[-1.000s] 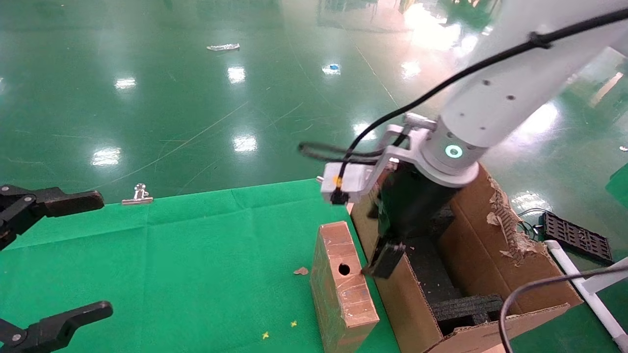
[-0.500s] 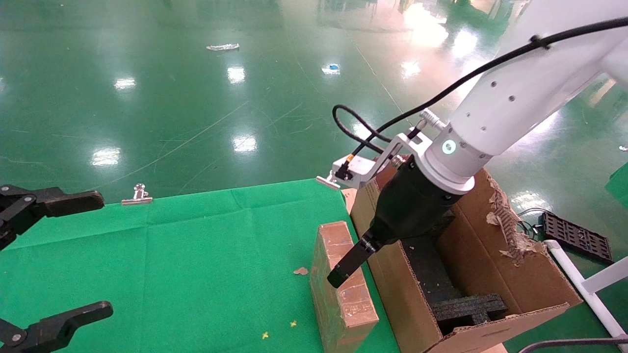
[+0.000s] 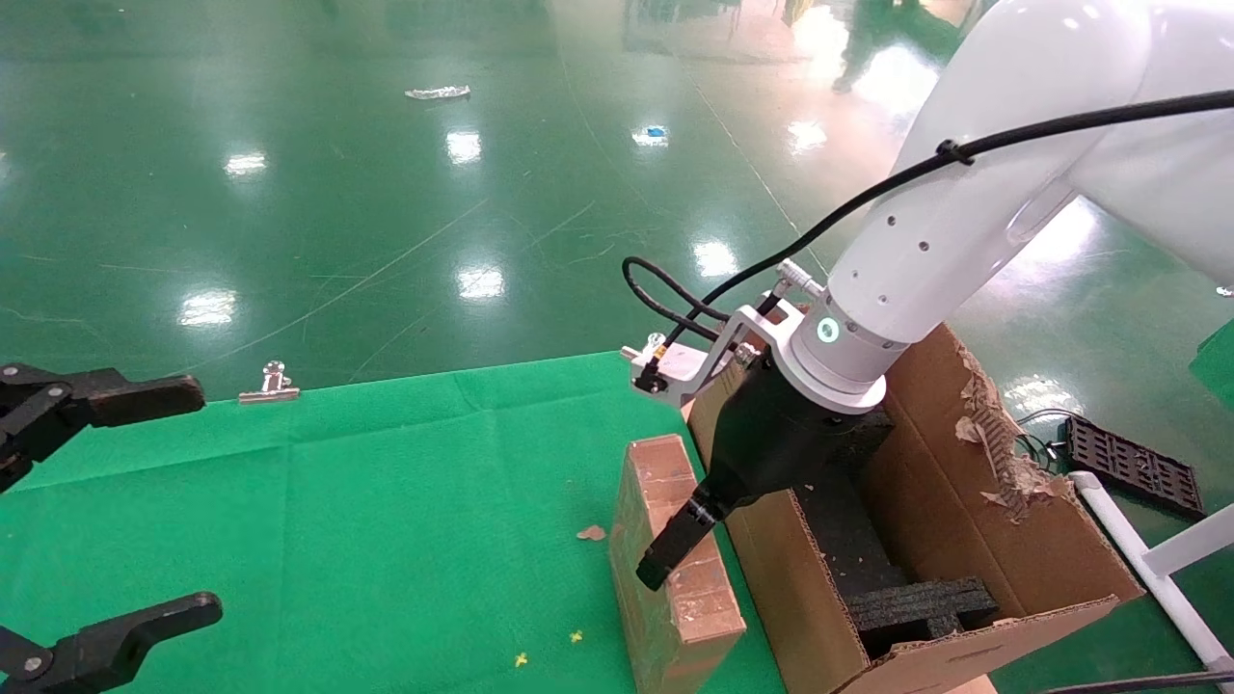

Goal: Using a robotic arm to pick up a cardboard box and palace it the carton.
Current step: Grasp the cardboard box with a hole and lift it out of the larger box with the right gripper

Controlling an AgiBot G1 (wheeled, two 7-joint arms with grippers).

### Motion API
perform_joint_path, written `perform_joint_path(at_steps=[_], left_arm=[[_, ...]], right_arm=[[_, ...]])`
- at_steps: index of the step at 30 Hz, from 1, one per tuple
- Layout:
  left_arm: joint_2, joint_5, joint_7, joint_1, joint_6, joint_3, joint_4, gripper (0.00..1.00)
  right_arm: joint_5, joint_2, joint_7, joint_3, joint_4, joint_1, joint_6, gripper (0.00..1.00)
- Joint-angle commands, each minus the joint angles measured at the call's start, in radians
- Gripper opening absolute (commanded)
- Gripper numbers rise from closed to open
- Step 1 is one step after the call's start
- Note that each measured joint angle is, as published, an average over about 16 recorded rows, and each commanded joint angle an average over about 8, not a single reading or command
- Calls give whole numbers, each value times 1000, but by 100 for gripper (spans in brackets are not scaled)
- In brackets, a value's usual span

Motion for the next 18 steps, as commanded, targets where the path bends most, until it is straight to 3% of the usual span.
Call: perform_joint_path(at_steps=[1, 3, 6, 18], left_arm=[[0, 0, 0, 0, 0, 0, 0, 29], [0, 0, 0, 0, 0, 0, 0, 13], [0, 0, 0, 0, 0, 0, 0, 2], [-1, -1, 1, 0, -1, 1, 0, 0]], right_arm=[[-7, -2, 6, -4, 7, -3, 5, 0], [-12, -2, 11, -6, 14, -4, 8, 0], [-19, -1, 18, -9, 25, -5, 11, 0], [-46, 11, 41, -20, 63, -2, 20, 0]])
